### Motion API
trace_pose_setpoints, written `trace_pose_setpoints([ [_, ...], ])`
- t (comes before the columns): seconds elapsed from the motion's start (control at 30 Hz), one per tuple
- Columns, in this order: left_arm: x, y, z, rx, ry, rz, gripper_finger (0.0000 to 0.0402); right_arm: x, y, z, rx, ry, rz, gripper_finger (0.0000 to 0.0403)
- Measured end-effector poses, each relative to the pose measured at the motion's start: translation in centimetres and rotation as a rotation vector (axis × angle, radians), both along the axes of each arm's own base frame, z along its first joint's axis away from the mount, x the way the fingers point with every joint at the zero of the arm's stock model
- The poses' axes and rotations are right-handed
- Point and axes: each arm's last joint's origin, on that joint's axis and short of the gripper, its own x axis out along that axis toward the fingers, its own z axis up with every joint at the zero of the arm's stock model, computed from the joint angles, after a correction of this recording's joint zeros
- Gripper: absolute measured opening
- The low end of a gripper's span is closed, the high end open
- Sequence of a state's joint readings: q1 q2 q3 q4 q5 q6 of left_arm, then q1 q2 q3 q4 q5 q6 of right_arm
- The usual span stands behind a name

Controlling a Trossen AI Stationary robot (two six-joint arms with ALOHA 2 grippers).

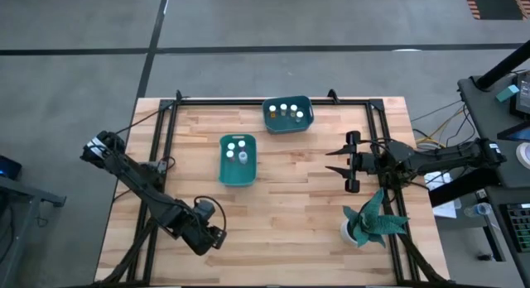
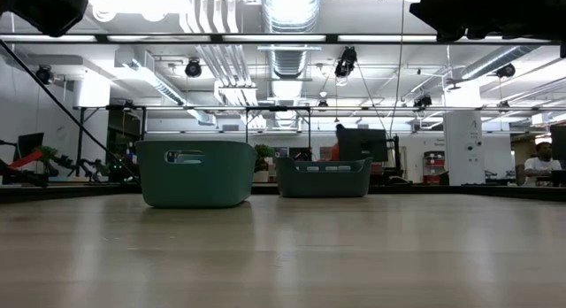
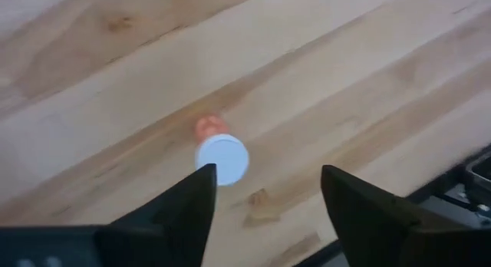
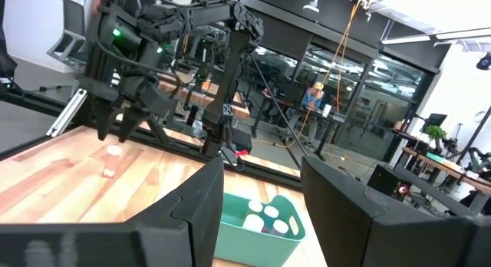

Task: Pick and place medicine bottles into bin by pill shape (circle, oval)
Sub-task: Put the pink tablet pill bottle into the blue bin

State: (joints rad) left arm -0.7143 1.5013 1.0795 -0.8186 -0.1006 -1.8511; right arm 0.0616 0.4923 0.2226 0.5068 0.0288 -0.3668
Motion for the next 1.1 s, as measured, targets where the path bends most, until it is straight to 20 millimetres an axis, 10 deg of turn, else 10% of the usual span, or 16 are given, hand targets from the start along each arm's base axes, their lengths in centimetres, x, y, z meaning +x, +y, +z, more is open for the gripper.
trace_pose_setpoints([
  [0.23, -0.2, -0.1, -0.2, 0.011, 0.004, -0.035, 0.0268, 0.0, 0.0, 0.0, -0.001, 0.000, 0.000, 0.0166],
  [1.1, 0.4, -1.1, -3.7, 0.042, 0.122, -0.090, 0.0242, 0.0, 0.0, -0.1, -0.012, 0.007, -0.005, 0.0166],
])
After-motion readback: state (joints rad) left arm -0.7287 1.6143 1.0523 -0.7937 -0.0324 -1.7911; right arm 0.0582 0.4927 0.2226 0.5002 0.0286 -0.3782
